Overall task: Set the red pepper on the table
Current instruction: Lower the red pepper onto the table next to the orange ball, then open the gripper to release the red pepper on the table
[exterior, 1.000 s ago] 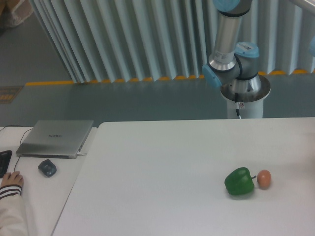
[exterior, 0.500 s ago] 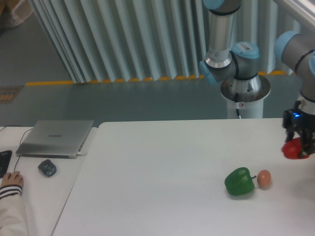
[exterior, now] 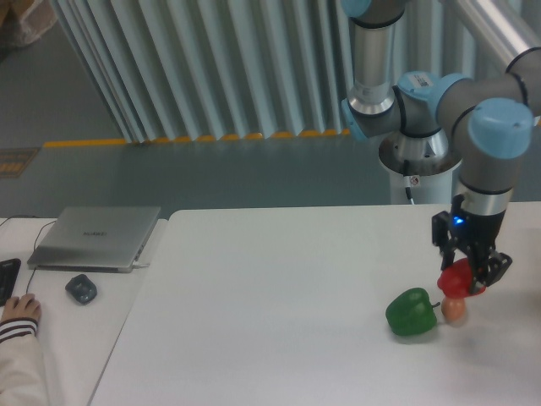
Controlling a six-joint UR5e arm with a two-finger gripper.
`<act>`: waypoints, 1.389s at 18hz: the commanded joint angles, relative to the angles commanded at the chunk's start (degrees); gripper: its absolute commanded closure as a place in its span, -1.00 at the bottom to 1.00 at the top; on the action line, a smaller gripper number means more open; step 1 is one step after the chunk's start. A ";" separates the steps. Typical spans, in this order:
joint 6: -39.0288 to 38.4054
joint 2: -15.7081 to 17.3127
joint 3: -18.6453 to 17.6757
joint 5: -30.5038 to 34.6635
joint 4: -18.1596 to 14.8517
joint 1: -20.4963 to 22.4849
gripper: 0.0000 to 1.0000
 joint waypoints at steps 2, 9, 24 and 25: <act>0.52 -0.97 0.17 3.78 1.07 -0.79 0.71; 0.35 -3.87 0.00 4.85 2.83 -1.50 0.71; 0.26 -7.04 0.00 5.47 3.00 -1.59 0.61; 0.26 -7.12 -0.09 5.47 3.00 -1.59 0.61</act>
